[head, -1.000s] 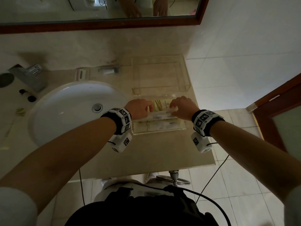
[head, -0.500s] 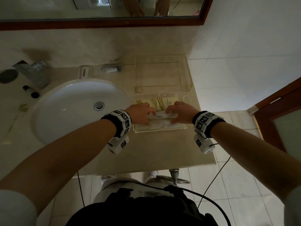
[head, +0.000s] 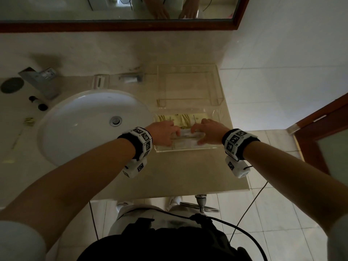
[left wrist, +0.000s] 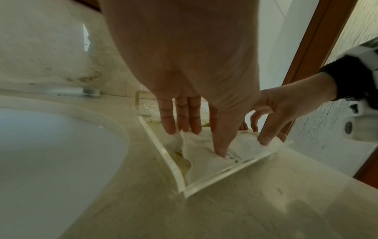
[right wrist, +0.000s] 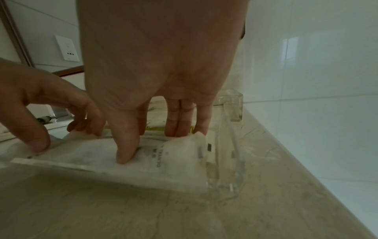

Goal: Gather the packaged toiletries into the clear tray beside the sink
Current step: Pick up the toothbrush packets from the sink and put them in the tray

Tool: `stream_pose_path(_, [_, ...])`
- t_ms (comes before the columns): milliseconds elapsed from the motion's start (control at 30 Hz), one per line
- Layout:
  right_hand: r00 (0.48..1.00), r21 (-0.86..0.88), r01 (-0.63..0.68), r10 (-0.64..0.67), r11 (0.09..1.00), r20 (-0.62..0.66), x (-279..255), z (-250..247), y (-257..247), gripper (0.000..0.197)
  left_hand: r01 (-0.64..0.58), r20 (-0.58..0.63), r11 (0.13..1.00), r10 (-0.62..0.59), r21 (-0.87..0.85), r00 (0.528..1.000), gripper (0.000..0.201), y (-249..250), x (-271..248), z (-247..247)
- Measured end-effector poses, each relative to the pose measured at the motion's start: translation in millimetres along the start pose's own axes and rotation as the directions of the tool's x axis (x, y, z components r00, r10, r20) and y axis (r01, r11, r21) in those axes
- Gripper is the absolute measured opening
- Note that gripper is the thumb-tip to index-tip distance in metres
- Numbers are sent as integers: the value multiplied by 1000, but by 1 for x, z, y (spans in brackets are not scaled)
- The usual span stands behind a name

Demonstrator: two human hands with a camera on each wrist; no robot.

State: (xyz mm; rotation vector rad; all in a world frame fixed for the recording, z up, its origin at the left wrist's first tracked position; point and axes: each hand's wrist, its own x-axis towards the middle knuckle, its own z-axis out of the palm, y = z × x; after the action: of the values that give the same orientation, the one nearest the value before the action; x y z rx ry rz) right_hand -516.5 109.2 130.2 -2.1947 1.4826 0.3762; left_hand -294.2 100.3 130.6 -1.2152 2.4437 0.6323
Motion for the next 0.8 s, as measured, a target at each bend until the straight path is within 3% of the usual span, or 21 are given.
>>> stream_pose_path(367, [999, -21, 19, -19, 1000, -34, 2, -2, -1, 51, -37, -49, 999, 39, 38, 998, 61, -6, -3, 6])
stream_pose_path(800, [999, 5, 43, -43, 999, -33, 6, 2, 1, 33, -55, 1, 996, 55, 65, 999, 35, -5, -3, 5])
